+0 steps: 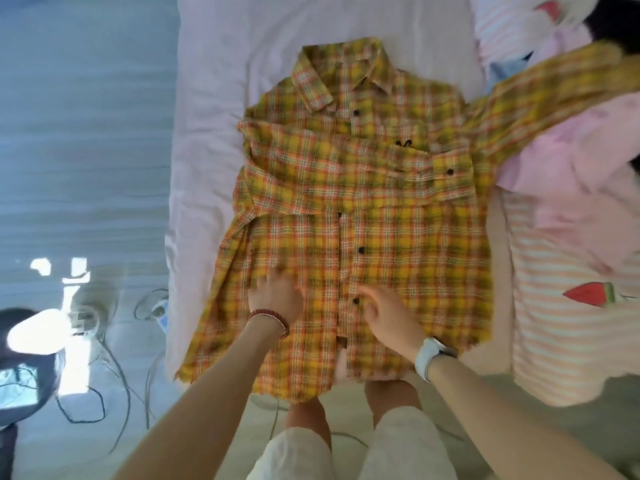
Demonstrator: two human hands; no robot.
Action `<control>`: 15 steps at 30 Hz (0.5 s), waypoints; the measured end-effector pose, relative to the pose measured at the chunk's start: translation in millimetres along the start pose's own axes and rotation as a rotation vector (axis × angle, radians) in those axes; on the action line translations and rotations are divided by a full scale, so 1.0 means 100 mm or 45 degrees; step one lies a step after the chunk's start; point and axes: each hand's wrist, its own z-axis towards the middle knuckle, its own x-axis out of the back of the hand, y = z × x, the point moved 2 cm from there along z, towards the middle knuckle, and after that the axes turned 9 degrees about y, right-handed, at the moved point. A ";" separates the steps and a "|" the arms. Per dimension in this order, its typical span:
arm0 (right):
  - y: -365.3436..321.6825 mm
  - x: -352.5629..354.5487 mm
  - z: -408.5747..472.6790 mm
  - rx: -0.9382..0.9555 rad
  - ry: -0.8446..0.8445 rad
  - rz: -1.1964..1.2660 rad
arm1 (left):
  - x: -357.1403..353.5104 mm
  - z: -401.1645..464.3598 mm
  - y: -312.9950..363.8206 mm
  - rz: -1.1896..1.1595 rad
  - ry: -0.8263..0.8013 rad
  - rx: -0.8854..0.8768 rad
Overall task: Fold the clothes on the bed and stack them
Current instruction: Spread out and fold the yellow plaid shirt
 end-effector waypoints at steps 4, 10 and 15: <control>0.45 0.92 0.15 -0.079 0.406 0.156 | 0.49 0.30 0.83 -0.108 0.118 -0.159; 1.34 2.59 0.63 -0.246 1.022 0.509 | 0.95 0.82 2.51 -0.292 0.248 -0.422; 2.01 3.57 1.18 -0.426 1.288 0.666 | 0.81 1.13 3.79 -0.418 0.292 -0.748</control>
